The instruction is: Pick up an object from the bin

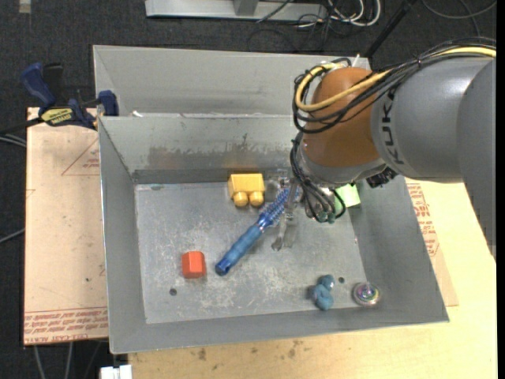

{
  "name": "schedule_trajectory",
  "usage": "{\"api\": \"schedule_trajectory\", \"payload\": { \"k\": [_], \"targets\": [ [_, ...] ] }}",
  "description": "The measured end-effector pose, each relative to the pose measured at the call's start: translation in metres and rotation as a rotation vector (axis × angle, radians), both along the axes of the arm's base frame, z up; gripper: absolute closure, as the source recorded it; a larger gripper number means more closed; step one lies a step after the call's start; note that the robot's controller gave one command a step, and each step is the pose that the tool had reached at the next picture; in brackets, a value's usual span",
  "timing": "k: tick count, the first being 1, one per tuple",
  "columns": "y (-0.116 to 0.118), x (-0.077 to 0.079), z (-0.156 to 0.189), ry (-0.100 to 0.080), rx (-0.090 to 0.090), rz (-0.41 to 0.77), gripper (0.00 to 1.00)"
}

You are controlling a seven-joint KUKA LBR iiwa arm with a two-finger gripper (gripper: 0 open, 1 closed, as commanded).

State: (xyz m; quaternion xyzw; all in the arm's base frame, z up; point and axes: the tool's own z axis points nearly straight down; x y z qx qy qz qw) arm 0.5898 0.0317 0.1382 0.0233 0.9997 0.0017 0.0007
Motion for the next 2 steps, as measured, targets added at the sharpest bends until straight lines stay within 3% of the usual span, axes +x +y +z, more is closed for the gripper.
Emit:
{"api": "schedule_trajectory", "payload": {
  "k": [1,2],
  "targets": [
    [0.0113,0.0389,-0.0683,-0.009,-0.002,-0.004,0.0],
    [0.0115,0.0379,-0.066,-0.005,-0.002,-0.003,1.0]
  ]
}}
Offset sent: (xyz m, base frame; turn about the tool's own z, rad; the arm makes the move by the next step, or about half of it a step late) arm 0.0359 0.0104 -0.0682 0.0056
